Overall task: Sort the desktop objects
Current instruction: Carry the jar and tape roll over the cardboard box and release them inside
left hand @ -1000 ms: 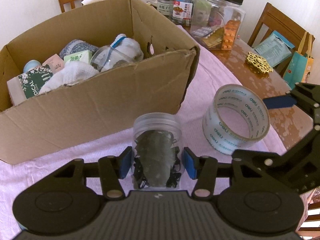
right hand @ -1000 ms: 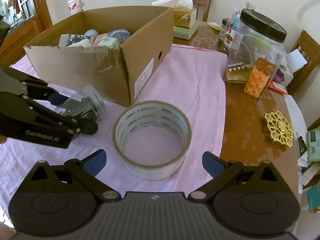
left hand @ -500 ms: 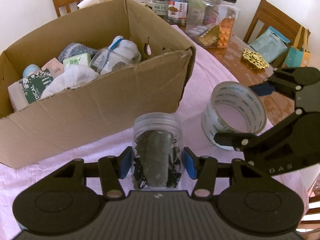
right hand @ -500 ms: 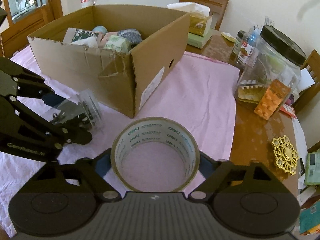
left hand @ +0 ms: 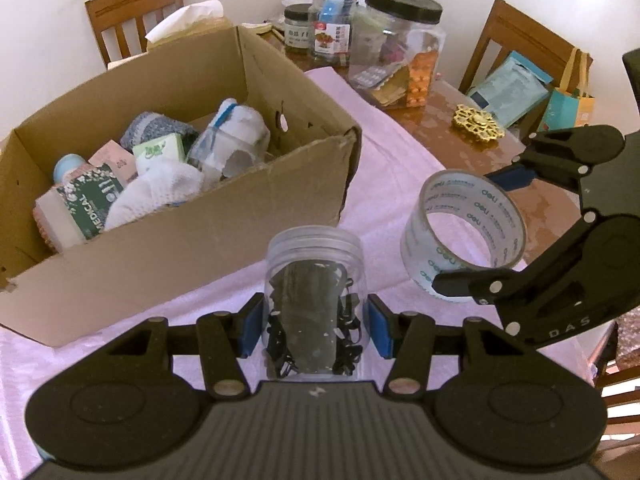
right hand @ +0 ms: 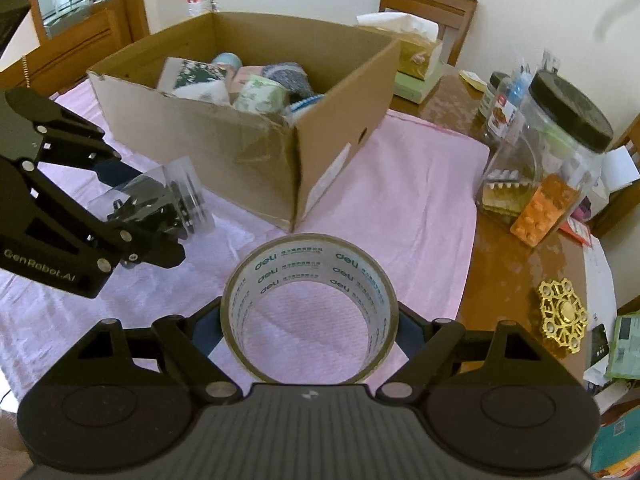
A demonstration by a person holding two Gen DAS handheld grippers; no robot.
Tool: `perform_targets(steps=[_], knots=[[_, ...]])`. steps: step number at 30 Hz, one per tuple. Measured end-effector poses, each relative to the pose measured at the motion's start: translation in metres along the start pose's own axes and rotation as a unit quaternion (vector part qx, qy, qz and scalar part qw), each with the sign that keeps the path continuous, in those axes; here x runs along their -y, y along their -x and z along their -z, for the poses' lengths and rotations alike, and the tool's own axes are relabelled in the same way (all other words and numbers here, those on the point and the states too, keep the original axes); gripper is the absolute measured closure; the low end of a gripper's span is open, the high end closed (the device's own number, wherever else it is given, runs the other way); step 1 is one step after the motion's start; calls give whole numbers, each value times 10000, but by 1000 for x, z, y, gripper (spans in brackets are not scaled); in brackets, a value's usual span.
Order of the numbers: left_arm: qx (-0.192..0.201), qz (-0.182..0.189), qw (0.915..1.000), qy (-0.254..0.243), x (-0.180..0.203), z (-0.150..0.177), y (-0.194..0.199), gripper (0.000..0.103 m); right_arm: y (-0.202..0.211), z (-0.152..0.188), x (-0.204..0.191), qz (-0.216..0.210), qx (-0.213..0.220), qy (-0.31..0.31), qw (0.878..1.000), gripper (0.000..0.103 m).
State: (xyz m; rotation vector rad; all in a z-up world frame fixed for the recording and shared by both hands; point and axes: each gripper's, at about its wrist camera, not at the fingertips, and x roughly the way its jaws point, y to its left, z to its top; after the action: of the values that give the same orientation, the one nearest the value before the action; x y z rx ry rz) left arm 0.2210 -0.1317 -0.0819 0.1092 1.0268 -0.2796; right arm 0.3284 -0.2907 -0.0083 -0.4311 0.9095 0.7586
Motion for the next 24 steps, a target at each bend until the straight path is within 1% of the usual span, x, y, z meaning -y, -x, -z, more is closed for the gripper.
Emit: perform_targets(steps=[4,7,12,15,20,24], knots=[[55,30,10000,-74,0,-2,16,50,17,-6,-5,-74,54,19,10000,15],[106,134,9999,9,-4,-4,28,50,29,-12,-9,-132,128,37,9998,15],[261,119,9996,-27,-9,-8,48,50,45,-26,-17,-261,287,119,9992,15],[373,180,9991,9,-17,-15,62,50,51,-36,-24,-288,376,223,9986,15],[632,69,9980,-26,-32,-30,81,50,61,-57,-32,-350,559,383,9971,15],[751,-21,9972,-31,-46,-46,86,50,67,-76,-36,-323,731,522,9954,15]])
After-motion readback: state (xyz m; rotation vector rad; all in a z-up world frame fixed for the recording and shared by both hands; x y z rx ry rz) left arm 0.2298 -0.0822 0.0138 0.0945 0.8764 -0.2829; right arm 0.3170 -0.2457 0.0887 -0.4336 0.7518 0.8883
